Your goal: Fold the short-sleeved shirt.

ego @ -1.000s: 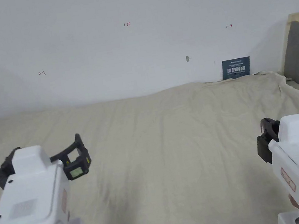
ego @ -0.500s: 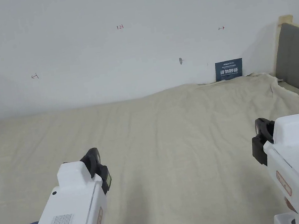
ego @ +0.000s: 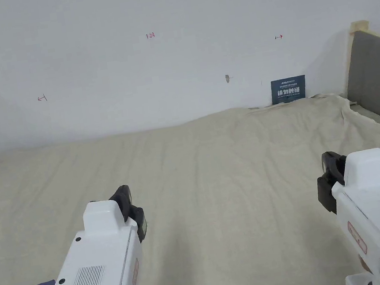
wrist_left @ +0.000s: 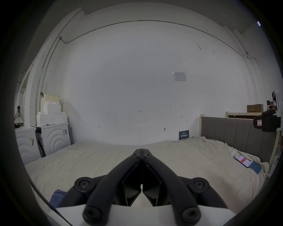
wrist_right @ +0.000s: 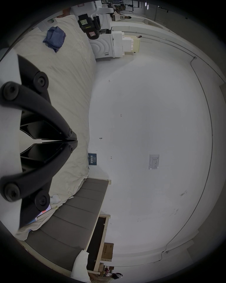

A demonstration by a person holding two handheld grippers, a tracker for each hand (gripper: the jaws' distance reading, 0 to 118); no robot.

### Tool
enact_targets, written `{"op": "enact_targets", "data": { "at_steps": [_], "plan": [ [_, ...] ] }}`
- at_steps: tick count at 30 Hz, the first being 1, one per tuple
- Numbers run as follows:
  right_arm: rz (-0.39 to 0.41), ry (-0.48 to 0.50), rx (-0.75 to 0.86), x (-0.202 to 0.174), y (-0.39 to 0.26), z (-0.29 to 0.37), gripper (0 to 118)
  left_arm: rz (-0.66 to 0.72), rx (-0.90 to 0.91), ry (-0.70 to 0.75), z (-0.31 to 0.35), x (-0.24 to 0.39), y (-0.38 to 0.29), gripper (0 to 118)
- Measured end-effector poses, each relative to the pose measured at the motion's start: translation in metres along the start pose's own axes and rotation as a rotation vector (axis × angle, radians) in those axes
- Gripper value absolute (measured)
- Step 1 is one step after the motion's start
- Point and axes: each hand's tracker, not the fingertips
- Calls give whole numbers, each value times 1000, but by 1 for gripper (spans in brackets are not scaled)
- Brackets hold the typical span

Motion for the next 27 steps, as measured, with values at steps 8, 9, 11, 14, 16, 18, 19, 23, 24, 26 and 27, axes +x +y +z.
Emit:
{"op": "enact_targets", "data": {
  "at_steps": [8, 9, 11, 14, 16, 18, 19, 23, 24, 26, 27],
  "plan": [
    [3, 1, 3, -2, 1, 1, 0, 2, 7, 1, 1, 1, 4, 0],
    [5, 1, 2, -2, 1, 1, 0, 2, 6, -1, 1, 1, 4, 0],
    [5, 2, 2, -2, 1, 0, 0, -2, 4, -7, 0, 0, 4, 0],
    [9, 4, 2, -4, 1, 0, 0, -11, 4, -5, -1, 0, 4, 0],
    [13, 5, 1, -4, 1, 0, 0, -10, 4, -5, -1, 0, 4, 0],
    [11, 5, 0, -4, 0, 0, 0, -7, 4, -3, -1, 0, 3, 0],
    [11, 5, 0, -4, 0, 0, 0, -6, 3, -3, -1, 0, 3, 0],
    [15, 6, -1, -4, 0, -1, 0, -12, 3, 3, -1, 1, 3, 0],
    [15, 6, -1, -4, 0, -1, 0, -12, 3, 3, -1, 1, 3, 0],
    [13, 6, 2, -4, 0, 0, 0, -15, 3, 4, -2, 1, 3, 0],
    [13, 5, 1, -3, 0, -1, 0, -16, 3, 4, -2, 1, 3, 0]
  ]
}}
